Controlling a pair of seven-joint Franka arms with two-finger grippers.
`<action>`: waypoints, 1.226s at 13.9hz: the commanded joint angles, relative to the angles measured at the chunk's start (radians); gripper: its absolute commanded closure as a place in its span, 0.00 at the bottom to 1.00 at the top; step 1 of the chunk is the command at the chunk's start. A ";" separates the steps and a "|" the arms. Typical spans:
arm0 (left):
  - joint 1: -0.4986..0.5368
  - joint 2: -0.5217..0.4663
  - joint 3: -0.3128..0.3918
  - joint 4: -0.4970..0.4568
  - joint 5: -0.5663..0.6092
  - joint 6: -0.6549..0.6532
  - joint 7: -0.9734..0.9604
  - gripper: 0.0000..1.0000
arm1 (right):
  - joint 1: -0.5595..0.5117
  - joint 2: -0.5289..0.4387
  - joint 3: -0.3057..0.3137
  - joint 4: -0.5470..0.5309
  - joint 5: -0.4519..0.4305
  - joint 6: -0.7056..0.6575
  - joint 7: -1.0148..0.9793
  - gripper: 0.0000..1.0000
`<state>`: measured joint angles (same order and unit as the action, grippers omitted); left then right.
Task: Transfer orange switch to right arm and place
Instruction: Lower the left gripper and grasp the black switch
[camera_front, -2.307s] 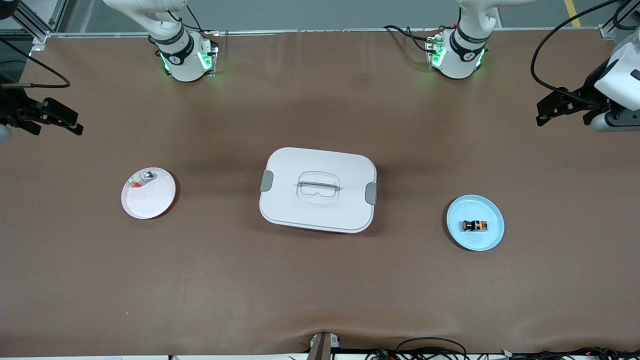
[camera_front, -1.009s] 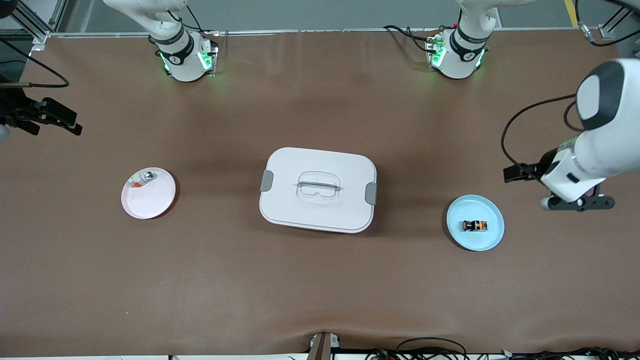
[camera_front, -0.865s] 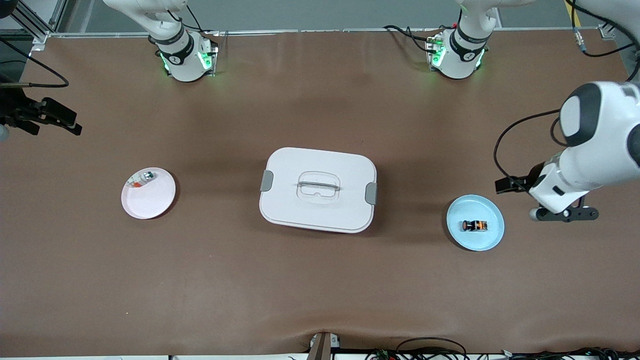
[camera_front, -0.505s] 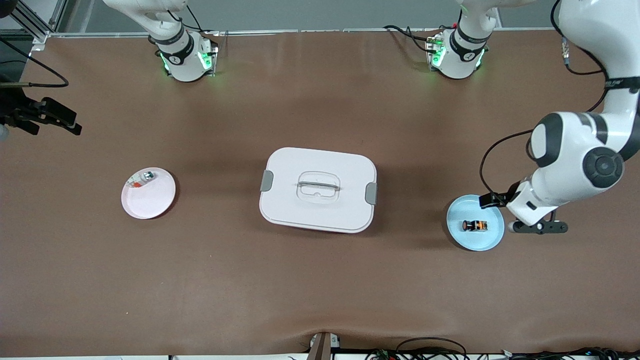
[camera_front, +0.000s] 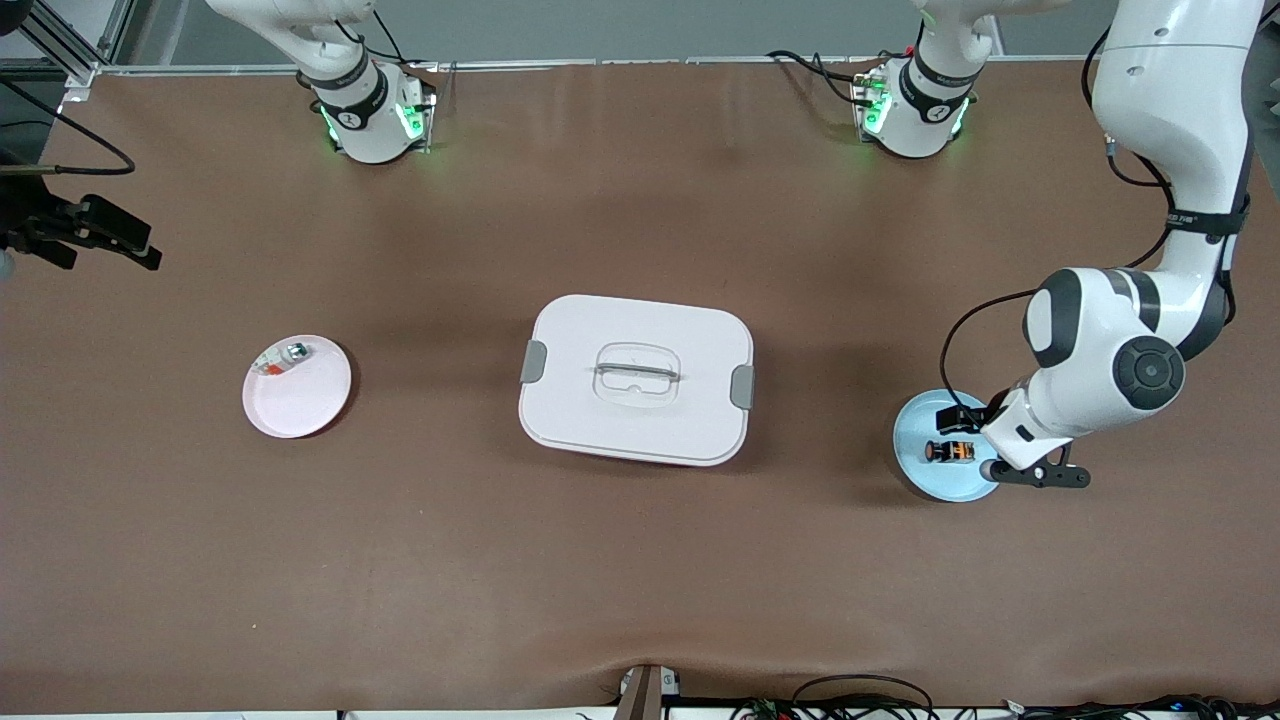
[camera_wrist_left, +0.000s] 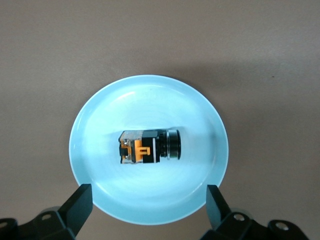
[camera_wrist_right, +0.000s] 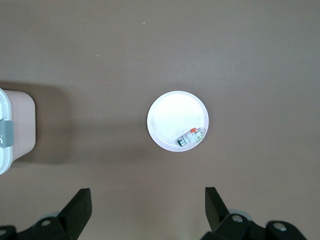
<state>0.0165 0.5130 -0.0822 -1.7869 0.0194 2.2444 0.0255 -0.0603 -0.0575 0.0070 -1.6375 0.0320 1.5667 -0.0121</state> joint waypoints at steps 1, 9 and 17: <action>0.020 0.033 0.001 0.001 0.007 0.046 0.024 0.00 | -0.016 -0.025 0.011 -0.019 -0.001 -0.001 -0.005 0.00; 0.008 0.094 -0.001 0.011 0.001 0.130 0.005 0.00 | -0.018 -0.024 0.011 -0.018 -0.001 0.001 -0.005 0.00; 0.007 0.159 -0.001 0.011 0.004 0.228 0.011 0.09 | -0.016 -0.024 0.013 -0.018 -0.001 0.006 -0.005 0.00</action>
<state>0.0275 0.6649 -0.0833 -1.7860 0.0202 2.4608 0.0371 -0.0603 -0.0578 0.0069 -1.6375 0.0317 1.5671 -0.0121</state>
